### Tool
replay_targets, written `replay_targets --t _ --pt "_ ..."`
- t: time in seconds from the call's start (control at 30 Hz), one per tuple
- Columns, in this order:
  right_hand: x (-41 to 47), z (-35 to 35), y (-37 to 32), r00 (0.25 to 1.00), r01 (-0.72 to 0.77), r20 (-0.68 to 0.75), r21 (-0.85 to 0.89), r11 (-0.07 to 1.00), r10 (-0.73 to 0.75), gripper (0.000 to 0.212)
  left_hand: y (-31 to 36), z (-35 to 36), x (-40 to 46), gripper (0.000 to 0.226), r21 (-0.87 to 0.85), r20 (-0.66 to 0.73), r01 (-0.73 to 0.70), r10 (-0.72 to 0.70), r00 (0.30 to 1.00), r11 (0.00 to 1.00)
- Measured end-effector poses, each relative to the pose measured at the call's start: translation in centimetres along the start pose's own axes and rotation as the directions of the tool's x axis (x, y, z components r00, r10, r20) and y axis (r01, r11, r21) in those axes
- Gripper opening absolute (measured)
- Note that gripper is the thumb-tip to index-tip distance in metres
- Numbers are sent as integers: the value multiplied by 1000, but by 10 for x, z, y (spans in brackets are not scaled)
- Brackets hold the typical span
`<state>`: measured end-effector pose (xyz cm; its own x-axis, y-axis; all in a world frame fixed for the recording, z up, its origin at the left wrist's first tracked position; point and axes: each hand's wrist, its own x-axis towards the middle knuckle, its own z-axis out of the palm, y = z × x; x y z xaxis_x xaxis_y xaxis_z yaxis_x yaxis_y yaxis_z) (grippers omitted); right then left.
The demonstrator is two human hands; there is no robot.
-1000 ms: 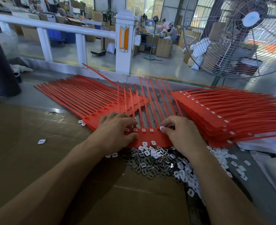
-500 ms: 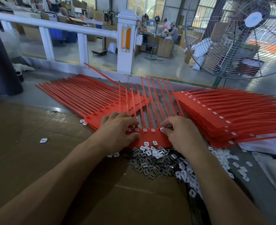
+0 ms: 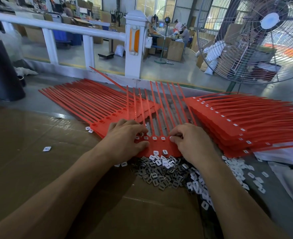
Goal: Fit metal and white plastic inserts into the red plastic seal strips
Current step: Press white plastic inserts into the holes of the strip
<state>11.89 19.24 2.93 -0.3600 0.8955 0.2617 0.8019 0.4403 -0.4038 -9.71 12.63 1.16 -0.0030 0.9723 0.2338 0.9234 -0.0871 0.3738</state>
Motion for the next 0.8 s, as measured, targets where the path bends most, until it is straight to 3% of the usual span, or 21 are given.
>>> replay_targets --t 0.13,0.3,0.4,0.8 --pt "0 1 1 1000 -6 15 -2 1000 6 18 0 0 1 52 1 2 -1 1 1000 1000" --pt "-7 -6 4 996 -88 9 128 988 88 26 -1 -1 1 51 0 7 -2 2 1000 1000" --pt "-9 -10 5 996 -93 1 94 991 93 17 -1 0 1 51 -1 5 -7 7 1000 1000" --pt "-10 -10 1 1000 -13 27 -18 1000 13 16 0 -1 1 51 2 12 0 0 1000 1000"
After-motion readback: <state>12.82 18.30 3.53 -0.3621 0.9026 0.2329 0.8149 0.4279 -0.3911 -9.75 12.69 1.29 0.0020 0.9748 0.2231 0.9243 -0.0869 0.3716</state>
